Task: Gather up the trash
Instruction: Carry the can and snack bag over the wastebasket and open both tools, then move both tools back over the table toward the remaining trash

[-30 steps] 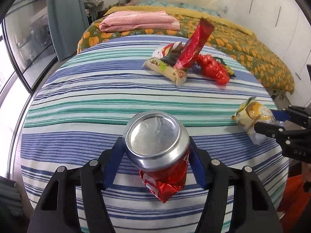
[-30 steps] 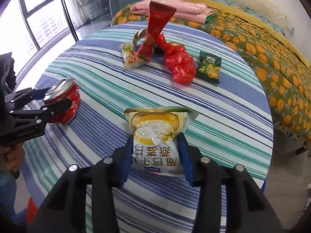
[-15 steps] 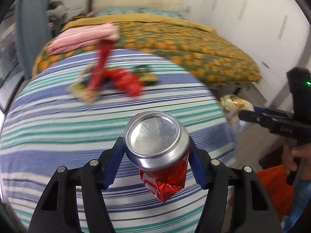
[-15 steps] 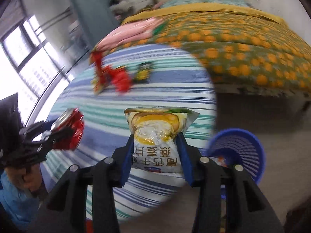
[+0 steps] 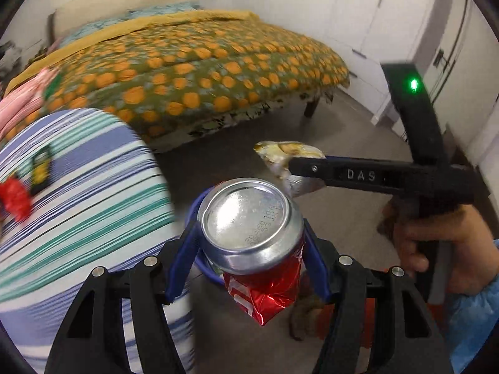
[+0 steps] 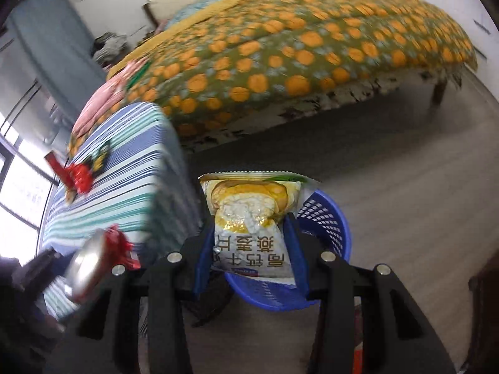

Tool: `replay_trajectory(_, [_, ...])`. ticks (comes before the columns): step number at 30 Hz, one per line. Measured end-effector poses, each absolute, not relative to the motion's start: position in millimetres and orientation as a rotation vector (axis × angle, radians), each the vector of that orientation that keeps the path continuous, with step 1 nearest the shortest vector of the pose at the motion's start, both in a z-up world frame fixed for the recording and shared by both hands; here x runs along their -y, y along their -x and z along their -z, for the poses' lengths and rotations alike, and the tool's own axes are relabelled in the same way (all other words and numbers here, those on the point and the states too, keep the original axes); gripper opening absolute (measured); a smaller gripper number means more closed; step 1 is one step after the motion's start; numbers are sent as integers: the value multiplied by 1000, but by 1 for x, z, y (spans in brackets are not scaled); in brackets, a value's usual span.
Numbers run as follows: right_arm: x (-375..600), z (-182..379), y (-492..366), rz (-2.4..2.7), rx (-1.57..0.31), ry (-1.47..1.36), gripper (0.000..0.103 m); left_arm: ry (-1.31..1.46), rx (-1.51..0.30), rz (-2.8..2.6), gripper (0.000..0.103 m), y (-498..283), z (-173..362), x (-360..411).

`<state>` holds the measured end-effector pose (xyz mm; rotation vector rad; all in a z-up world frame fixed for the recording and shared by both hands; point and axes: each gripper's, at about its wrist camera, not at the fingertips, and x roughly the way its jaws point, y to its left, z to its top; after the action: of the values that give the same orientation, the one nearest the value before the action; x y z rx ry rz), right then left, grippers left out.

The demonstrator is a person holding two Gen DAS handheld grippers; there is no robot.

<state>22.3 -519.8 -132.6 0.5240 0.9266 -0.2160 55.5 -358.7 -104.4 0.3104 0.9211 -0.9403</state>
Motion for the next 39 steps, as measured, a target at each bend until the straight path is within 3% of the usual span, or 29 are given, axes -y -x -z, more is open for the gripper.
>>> replay_trajectory(13, [583, 209, -40, 276, -1003, -722, 44, -424, -980, 897, 63, -71, 185, 436])
replay_trajectory(15, [589, 216, -44, 273, -998, -753, 48, -444, -973, 894, 64, -73, 192, 442])
replay_trajectory(17, [601, 219, -43, 277, -960, -805, 64, -462, -965, 882, 67, -76, 200, 449])
replay_trajectory(19, [610, 216, -39, 300, -926, -827, 67, -476, -953, 845, 83, -80, 205, 454])
replay_trajectory(23, [625, 197, -23, 370, -844, -836, 76, -429, -944, 866, 86, -78, 188, 448])
replay_trajectory(27, [620, 174, -11, 441, -802, -735, 88, -377, -877, 912, 91, -67, 149, 417])
replay_trajectory(33, [554, 152, -8, 459, -788, -456, 90, -340, -835, 847, 95, -58, 113, 330])
replay_trajectory(39, [436, 138, -11, 283, -786, -204, 91, -283, -881, 591, 95, -84, 121, 200])
